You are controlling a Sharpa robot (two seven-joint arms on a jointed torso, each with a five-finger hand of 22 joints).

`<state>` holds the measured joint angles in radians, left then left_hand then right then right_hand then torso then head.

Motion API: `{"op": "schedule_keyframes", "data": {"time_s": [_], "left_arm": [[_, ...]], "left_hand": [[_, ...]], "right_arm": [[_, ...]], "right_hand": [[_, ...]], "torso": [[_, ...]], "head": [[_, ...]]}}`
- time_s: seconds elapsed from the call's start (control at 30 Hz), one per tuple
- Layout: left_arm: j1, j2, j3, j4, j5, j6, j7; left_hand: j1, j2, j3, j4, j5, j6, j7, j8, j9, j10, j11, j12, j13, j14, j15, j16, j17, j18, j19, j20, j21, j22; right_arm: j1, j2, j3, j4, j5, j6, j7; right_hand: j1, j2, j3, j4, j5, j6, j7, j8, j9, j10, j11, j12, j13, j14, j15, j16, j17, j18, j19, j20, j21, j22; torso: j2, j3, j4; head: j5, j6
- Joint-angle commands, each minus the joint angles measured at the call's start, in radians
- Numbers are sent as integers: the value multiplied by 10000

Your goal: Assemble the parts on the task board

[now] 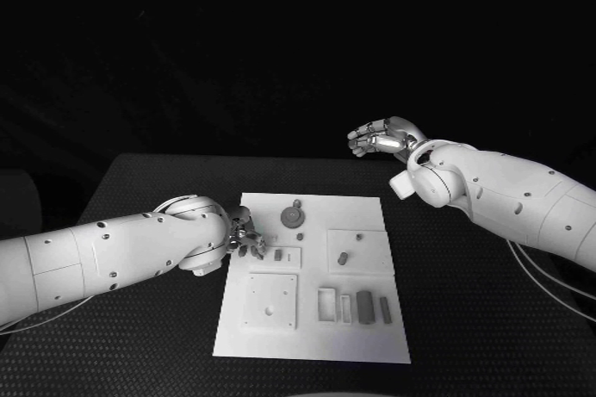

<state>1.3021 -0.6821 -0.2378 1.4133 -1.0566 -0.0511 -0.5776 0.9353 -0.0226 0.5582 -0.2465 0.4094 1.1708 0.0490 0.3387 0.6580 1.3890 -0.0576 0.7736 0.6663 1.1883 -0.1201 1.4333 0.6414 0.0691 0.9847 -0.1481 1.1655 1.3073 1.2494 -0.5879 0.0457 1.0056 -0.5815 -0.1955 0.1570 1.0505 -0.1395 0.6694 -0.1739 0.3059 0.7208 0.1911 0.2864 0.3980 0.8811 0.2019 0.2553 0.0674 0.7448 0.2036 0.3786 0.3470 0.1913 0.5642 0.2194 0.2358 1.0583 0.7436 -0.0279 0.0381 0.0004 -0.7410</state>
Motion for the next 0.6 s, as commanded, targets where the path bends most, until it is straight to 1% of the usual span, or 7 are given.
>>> {"op": "schedule_keyframes", "data": {"time_s": [0.03, 0.27, 0.43, 0.6], "left_arm": [[-20, 4, -20, -17, -210, 117, -134], [-20, 23, -20, -14, -198, 160, -159], [-20, 103, -21, -1, -179, 215, -151], [-20, 169, -21, 22, -269, 240, -161]], "left_hand": [[93, 140, 164, -228, 59, 605, -541, 25, 2722, 439, -512, 73, 15, 808, -915, 40, 11, 160, 43, -1207, 57, 171], [92, 146, 165, -237, 92, 615, -547, 23, 2735, 437, -519, 101, 27, 813, -922, 55, 12, 163, 49, -1207, 66, 169], [87, 148, 164, -238, 105, 618, -548, 22, 2741, 435, -521, 113, 33, 813, -924, 60, 12, 165, 50, -1207, 69, 168], [74, 149, 161, -252, 185, 642, -559, 26, 2771, 432, -532, 168, 56, 822, -934, 87, 16, 171, 58, -1207, 84, 165]], "right_arm": [[-3, 0, 2, 7, -7, 136, 80], [-3, -5, 2, 13, -7, 129, 81], [-3, -7, 1, 21, -7, 126, 81], [-3, -1, 1, 24, -7, 130, 81]], "right_hand": [[-81, -12, -47, 13, 41, -81, 403, 32, -15, 90, 0, -37, 9, -72, 14, 20, -17, -171, -84, -8, -47, 12], [-82, -12, -49, 13, 43, -82, 403, 33, -17, 90, 0, -40, 9, -74, 14, 21, -19, -171, -84, -8, -52, 17], [-83, -11, -50, 12, 44, -82, 403, 33, -18, 91, -1, -41, 9, -75, 14, 22, -21, -171, -84, -8, -56, 21], [-82, -12, -51, 12, 45, -83, 403, 34, -19, 92, -1, -43, 9, -75, 14, 23, -23, -170, -83, -8, -59, 24]], "torso": [[-1, 2, 0], [-2, 8, -3], [6, 11, 4], [0, 15, -11]], "head": [[-7, -13], [-4, 2], [5, -3], [18, 3]]}}
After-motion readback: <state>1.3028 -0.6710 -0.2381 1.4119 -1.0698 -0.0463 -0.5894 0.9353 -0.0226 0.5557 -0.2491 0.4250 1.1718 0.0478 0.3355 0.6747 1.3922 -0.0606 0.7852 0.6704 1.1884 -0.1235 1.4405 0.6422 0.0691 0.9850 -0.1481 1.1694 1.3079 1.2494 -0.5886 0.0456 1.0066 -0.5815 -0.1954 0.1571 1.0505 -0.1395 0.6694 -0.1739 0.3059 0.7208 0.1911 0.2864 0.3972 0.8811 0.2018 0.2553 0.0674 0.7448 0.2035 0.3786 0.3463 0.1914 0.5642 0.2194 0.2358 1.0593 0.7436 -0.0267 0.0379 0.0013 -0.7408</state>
